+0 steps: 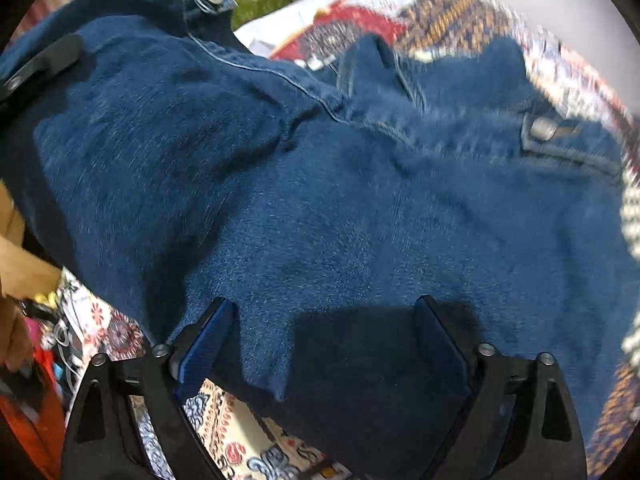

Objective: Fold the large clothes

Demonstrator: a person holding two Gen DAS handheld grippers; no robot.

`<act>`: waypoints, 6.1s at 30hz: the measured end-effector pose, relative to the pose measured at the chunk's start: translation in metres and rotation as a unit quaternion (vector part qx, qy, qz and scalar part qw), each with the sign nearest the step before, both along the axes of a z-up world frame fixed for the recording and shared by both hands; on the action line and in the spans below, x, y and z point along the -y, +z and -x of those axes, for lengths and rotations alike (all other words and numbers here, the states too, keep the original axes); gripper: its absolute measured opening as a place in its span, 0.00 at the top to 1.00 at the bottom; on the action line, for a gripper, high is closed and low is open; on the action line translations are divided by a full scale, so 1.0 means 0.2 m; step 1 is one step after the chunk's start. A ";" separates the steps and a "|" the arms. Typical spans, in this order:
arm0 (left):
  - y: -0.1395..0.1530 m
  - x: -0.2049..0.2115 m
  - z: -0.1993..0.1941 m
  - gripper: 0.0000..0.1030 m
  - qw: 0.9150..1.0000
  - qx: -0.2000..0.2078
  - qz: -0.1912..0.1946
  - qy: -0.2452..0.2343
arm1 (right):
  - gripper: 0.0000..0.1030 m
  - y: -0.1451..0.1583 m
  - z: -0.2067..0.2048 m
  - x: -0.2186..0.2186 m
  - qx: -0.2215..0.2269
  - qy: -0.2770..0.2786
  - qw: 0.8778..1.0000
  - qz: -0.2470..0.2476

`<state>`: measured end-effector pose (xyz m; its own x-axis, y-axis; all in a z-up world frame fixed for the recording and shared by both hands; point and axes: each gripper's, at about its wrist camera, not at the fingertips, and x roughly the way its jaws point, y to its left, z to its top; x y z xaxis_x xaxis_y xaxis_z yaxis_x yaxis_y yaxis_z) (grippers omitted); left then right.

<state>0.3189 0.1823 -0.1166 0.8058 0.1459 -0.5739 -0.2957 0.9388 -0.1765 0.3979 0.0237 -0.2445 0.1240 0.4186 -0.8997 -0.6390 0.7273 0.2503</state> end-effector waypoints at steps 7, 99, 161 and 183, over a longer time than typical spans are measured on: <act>0.06 0.26 -0.16 0.70 0.996 0.008 -0.072 -0.046 | 0.08 0.09 -0.04 0.17 -0.038 0.008 0.999 -0.016; -0.40 0.24 -1.16 0.00 0.969 -0.172 0.036 -0.175 | 0.05 0.12 -0.67 0.96 0.014 -0.156 0.987 -0.027; 0.11 -0.13 -0.12 0.30 0.952 -0.102 0.180 -0.227 | 0.56 0.74 -0.17 0.30 -0.032 -0.058 0.982 -0.179; -0.84 -0.63 0.03 0.30 0.915 -0.227 0.304 -0.135 | 0.56 -0.01 -0.07 -0.30 -0.127 -0.029 0.989 -0.074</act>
<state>0.3128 0.3093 -0.2846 0.4235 -0.4810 -0.7676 -0.2398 0.7576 -0.6070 0.4113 0.0845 -0.2460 -0.0706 0.5466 -0.8344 -0.4995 0.7047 0.5039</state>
